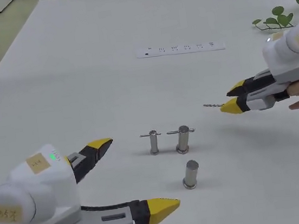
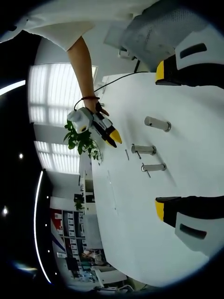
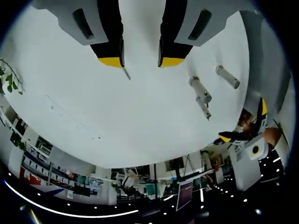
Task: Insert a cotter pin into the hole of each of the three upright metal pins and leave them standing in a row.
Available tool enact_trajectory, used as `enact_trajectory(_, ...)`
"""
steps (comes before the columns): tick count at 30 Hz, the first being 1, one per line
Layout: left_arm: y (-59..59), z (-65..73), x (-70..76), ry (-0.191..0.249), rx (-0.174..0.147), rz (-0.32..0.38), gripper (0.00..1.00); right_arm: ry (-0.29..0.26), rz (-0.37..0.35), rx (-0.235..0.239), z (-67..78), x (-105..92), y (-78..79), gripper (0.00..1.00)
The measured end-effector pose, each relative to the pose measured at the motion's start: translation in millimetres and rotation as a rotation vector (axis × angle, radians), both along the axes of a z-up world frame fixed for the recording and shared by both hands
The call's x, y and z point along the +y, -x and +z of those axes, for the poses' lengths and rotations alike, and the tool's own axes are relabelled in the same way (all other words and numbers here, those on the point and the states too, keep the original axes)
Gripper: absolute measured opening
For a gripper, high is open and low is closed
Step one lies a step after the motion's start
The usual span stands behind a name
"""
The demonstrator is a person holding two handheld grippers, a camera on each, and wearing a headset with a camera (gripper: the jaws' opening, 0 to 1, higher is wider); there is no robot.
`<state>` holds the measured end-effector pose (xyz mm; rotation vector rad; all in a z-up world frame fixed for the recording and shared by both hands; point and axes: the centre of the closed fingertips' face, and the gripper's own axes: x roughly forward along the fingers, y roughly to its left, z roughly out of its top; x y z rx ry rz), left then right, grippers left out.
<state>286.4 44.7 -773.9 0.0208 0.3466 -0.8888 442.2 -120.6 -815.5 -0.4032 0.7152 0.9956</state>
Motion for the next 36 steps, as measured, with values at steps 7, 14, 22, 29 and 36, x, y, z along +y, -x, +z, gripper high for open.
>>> enact_trajectory(7,0.2,-2.2,0.0,-0.012,0.001,-0.007,0.96,0.054,0.026,0.017,-10.8,-5.9,-10.5,0.26)
enact_trajectory(14,0.2,-5.2,-0.1,-0.024,0.000,-0.011,0.93,0.110,0.070,0.026,-20.8,-11.3,-19.4,0.22)
enact_trajectory(22,-1.1,-8.6,1.3,-0.035,0.000,-0.011,0.92,0.160,0.107,0.035,-32.9,-15.1,-27.3,0.19)
enact_trajectory(29,-3.2,-9.3,1.0,-0.030,-0.001,-0.009,0.92,0.204,0.163,0.025,-37.7,-14.5,-28.8,0.16)
enact_trajectory(36,-3.7,-10.6,0.8,-0.031,-0.002,-0.014,0.90,0.223,0.197,0.025,-38.8,-10.6,-32.1,0.14)
